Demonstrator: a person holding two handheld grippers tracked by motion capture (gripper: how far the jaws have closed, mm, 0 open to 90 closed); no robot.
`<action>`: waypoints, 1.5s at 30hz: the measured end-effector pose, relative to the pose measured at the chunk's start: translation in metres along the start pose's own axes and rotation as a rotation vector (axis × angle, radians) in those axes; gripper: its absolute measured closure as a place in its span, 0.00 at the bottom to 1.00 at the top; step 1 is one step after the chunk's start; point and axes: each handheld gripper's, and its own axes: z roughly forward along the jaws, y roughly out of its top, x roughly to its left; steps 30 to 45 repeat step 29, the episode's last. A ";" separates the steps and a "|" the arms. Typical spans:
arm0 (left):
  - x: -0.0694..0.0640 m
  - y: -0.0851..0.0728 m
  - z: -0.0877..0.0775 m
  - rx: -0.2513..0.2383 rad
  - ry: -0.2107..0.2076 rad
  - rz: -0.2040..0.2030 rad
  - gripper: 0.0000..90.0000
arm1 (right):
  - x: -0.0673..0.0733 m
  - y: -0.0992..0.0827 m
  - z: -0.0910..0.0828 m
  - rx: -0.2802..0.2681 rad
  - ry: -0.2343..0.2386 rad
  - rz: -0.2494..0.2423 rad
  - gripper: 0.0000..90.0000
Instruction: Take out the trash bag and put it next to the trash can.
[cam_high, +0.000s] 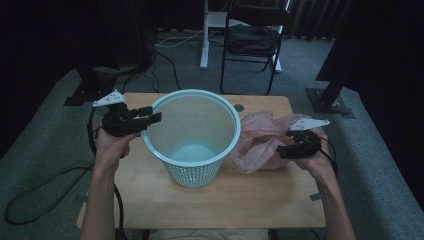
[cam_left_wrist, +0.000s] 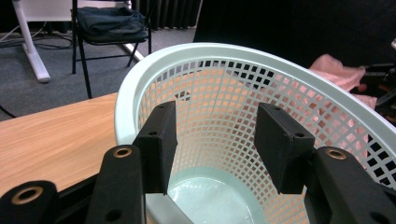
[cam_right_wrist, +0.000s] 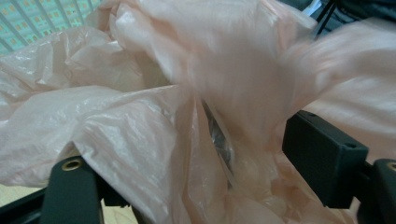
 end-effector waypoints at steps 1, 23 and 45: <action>0.000 0.000 0.000 0.000 0.000 0.000 0.55 | -0.001 0.000 -0.002 -0.003 0.001 -0.001 0.25; 0.000 0.000 -0.001 -0.006 -0.006 -0.004 0.55 | 0.000 0.004 -0.019 -0.055 -0.008 -0.021 0.22; 0.001 0.000 -0.001 -0.008 -0.005 -0.005 0.55 | 0.000 0.002 -0.016 -0.056 -0.010 -0.020 0.22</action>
